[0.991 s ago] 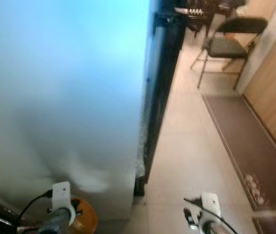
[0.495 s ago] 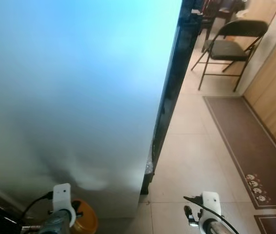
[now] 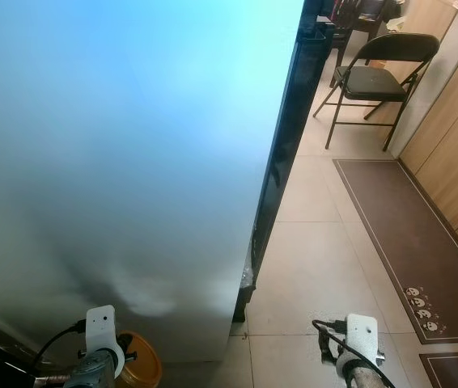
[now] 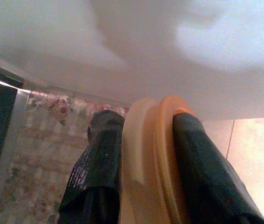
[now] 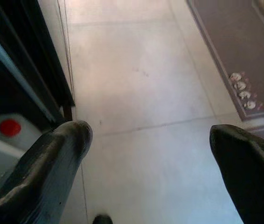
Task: Restocking fridge
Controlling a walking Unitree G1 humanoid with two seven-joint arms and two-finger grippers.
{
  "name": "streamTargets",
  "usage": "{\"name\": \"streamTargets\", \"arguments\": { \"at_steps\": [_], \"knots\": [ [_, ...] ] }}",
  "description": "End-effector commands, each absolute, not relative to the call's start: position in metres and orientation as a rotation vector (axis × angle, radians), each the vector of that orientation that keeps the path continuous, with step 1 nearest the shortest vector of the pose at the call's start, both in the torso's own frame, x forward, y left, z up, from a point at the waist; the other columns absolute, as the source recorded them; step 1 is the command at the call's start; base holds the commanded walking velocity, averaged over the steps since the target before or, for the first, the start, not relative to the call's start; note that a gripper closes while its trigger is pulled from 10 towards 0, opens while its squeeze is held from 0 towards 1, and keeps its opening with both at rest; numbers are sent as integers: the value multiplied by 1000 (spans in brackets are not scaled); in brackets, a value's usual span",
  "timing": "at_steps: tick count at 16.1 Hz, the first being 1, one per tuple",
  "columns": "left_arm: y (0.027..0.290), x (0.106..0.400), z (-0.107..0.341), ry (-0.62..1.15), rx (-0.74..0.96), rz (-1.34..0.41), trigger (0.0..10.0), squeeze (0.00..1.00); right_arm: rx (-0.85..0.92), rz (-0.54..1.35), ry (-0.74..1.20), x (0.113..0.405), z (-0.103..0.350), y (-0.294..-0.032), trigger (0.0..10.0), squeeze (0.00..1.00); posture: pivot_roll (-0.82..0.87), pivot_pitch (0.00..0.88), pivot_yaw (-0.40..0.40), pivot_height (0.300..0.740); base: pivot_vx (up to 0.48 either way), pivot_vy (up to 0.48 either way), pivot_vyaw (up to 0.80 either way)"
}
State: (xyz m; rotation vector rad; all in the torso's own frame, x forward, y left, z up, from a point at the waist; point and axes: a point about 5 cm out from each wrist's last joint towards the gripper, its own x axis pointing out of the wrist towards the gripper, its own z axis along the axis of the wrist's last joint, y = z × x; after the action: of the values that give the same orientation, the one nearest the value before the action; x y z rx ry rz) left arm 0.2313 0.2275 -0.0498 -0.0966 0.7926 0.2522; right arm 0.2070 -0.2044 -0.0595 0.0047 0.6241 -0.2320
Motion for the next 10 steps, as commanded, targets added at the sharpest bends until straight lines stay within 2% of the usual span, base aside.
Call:
{"name": "streamTargets", "arguments": {
  "at_steps": [1, 2, 3, 7, 10],
  "knots": [
    [230, 225, -53, 807, -86, 264, 10000, 0, -22, -228, 532, 223, -46, -208, 10000, 0, -46, 0, -5, 740, 0, 0, 0],
    [231, 225, -53, 805, -86, 268, 10000, 0, -52, -211, 343, 275, -3, -214, 10000, 0, -53, 0, -1, 740, 0, 0, 0],
    [232, 224, -53, 805, -88, 277, 10000, 0, -109, -189, 225, 304, 28, -211, 10000, 0, -58, 0, 2, 740, 0, 0, 0],
    [233, 224, -53, 801, -95, 291, 10000, 0, -80, -26, 3, 337, 74, -178, 10000, 0, -47, 0, -5, 740, 0, 0, 0],
    [233, 224, -53, 800, -98, 297, 10000, 0, -141, 37, -64, 343, 89, -170, 10000, 0, -54, 0, -1, 740, 0, 0, 0]
  ]
}}
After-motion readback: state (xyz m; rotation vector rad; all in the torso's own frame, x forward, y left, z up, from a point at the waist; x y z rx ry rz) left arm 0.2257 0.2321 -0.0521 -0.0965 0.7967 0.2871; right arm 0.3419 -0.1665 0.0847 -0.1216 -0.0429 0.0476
